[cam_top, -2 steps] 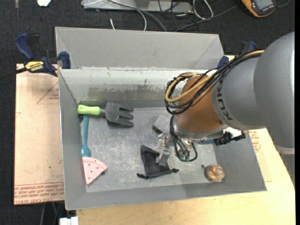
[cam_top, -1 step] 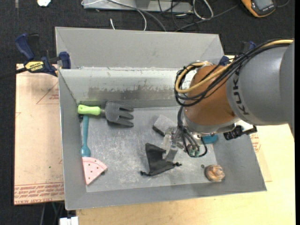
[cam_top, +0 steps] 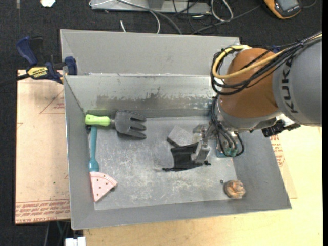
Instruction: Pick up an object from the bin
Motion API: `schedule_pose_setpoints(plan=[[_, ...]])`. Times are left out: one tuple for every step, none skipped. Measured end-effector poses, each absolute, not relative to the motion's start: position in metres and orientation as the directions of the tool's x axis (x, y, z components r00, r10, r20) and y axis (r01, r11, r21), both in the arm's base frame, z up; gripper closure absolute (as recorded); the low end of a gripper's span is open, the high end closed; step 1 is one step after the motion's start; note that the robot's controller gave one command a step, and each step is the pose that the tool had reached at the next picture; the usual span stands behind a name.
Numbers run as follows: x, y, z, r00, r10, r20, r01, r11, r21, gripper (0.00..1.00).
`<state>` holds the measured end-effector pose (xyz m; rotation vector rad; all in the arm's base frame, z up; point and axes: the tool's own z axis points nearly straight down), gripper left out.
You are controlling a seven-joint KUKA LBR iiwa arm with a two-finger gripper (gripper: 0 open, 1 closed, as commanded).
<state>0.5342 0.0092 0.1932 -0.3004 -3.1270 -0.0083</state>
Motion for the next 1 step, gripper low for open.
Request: schedule_pose_setpoints(plan=[[0.5293, 0.0156, 0.2651, -0.986, 0.167, 0.005, 0.167, 0.986, 0.005, 1.00]])
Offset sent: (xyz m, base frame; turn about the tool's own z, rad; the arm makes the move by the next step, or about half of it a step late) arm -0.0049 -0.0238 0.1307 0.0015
